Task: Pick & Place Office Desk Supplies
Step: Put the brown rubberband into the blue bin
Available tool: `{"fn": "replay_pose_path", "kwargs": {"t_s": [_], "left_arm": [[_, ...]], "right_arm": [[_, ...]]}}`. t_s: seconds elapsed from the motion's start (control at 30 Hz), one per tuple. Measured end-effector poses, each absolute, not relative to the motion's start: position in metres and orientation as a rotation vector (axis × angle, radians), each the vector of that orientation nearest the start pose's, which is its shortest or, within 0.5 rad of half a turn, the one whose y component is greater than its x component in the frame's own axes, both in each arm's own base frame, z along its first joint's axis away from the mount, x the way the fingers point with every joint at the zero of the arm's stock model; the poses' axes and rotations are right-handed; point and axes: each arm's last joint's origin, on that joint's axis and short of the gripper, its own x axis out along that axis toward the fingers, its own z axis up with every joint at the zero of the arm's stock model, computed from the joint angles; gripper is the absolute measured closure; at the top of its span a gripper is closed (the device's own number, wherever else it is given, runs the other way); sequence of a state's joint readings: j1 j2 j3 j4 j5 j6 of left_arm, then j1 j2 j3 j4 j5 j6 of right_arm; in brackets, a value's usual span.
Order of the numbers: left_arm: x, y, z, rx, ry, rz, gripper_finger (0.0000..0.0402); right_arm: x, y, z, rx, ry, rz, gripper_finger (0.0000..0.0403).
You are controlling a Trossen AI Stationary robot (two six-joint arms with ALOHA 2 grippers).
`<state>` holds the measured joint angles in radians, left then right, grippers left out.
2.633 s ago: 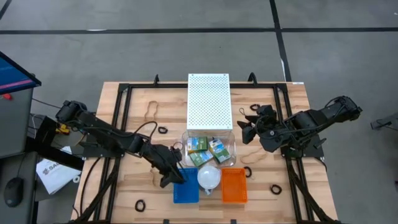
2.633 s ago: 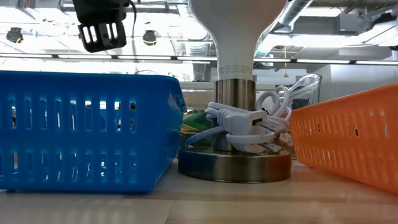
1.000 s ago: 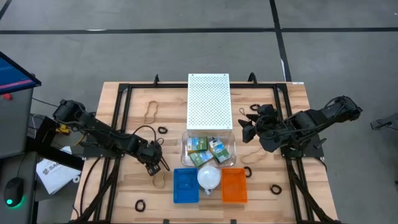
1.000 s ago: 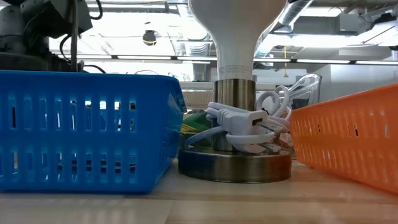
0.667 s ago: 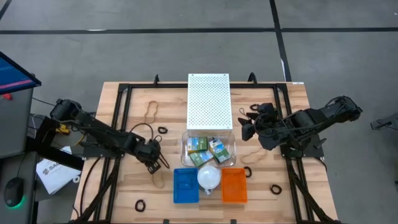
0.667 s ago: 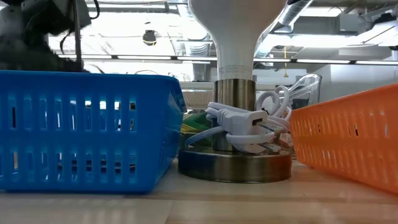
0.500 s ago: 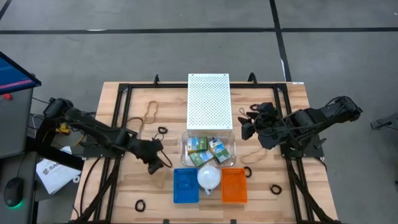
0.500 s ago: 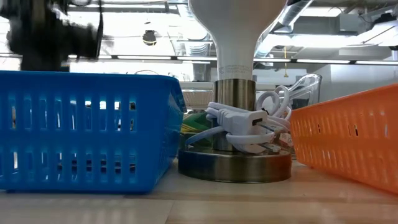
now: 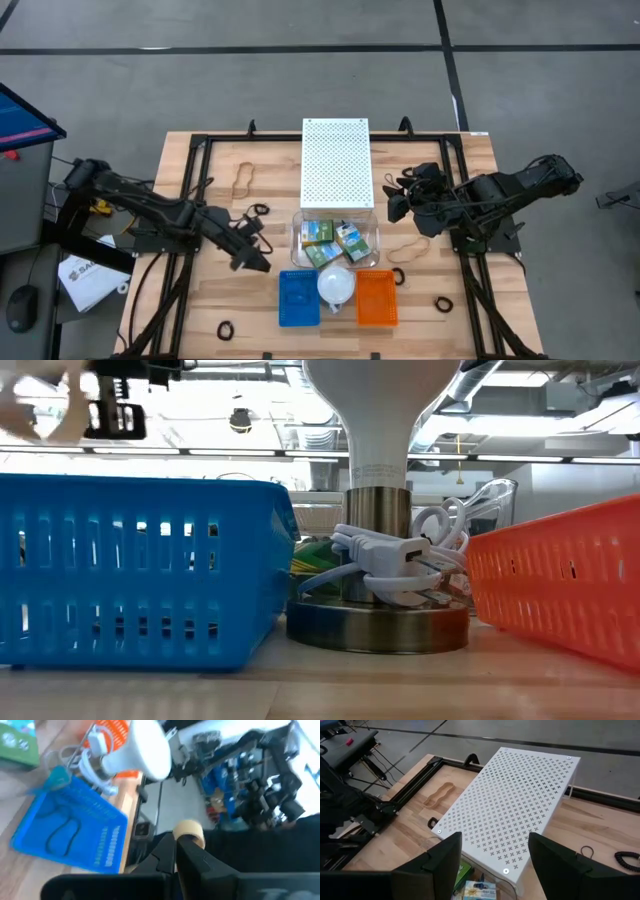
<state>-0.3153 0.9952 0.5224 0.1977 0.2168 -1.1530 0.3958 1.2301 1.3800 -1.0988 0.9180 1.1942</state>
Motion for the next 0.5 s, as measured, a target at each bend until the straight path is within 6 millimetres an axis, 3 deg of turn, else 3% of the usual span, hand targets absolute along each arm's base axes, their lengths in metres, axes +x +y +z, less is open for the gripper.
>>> {"fn": "replay_pose_path", "kwargs": {"t_s": [0.23,0.5], "left_arm": [[0.226,-0.079,0.230,-1.157,0.519,-0.364,0.0401],[0.252,-0.090,0.201,-1.210,0.579,-0.426,0.0401]], "right_arm": [[0.207,0.062,0.379,0.532,0.354,-0.819,0.0177],[0.207,0.062,0.379,0.523,0.358,-0.817,0.0177]]}}
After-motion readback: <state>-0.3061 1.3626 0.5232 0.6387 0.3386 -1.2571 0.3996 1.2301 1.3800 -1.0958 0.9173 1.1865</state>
